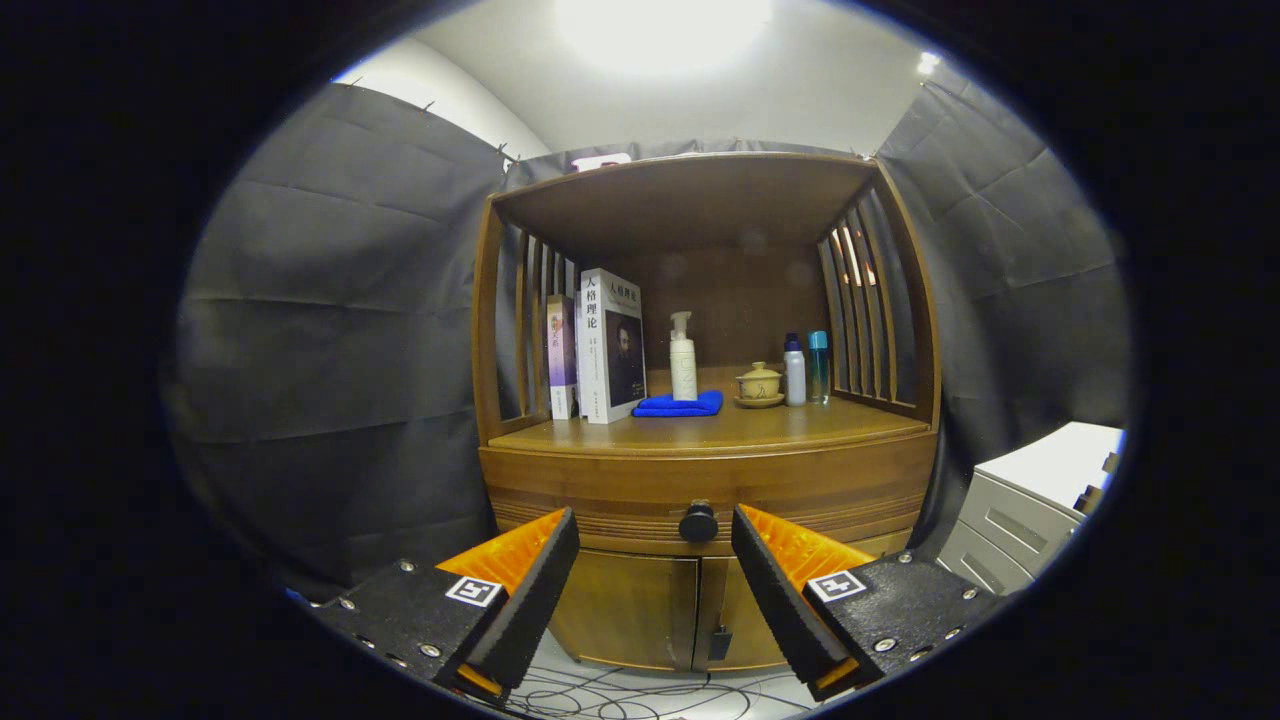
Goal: Pull open the drawer, take out the items inside it, and place them on the countertop above the cabinet.
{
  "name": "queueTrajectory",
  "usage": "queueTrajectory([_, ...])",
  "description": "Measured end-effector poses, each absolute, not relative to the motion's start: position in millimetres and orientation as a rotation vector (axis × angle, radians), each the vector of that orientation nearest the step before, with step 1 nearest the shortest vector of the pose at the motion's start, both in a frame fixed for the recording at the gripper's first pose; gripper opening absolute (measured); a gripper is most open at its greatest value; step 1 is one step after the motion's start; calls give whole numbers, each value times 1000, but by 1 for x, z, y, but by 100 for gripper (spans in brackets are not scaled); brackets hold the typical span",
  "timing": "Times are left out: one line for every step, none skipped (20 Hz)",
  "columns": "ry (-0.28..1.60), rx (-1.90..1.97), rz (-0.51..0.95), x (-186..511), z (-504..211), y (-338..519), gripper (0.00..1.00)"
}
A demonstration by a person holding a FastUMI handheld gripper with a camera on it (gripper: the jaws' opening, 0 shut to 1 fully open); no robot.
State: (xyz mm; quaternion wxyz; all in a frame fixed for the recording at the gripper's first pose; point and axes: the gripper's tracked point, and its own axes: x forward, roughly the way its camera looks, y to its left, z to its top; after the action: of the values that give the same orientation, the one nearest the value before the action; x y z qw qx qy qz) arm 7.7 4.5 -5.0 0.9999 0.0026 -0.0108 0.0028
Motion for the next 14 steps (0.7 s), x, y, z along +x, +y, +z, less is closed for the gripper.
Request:
queueTrajectory([-24, 10, 4, 8, -4, 5, 95])
queueTrajectory([-29, 8, 3, 8, 0, 4, 95])
queueTrajectory([-36, 0, 6, 7, 0, 4, 95])
queueTrajectory([-46, -12, 7, 7, 1, 6, 95])
queueTrajectory([-55, -20, 8, 6, 3, 7, 95])
queueTrajectory([-68, -22, 12, 6, 4, 8, 95])
queueTrajectory([-83, -22, 11, 6, 7, 8, 95])
queueTrajectory([-98, -22, 8, 6, 8, 7, 95])
queueTrajectory([-103, -22, 6, 6, 6, 6, 95])
queueTrajectory([-102, -20, 4, 7, 3, 5, 95])
queueTrajectory([-102, -16, 0, 8, -1, 4, 95])
queueTrajectory([-101, -10, -8, 12, -3, 3, 95])
queueTrajectory([-93, -2, -17, 14, -8, 1, 95])
queueTrajectory([-83, 6, -26, 18, -12, 0, 95])
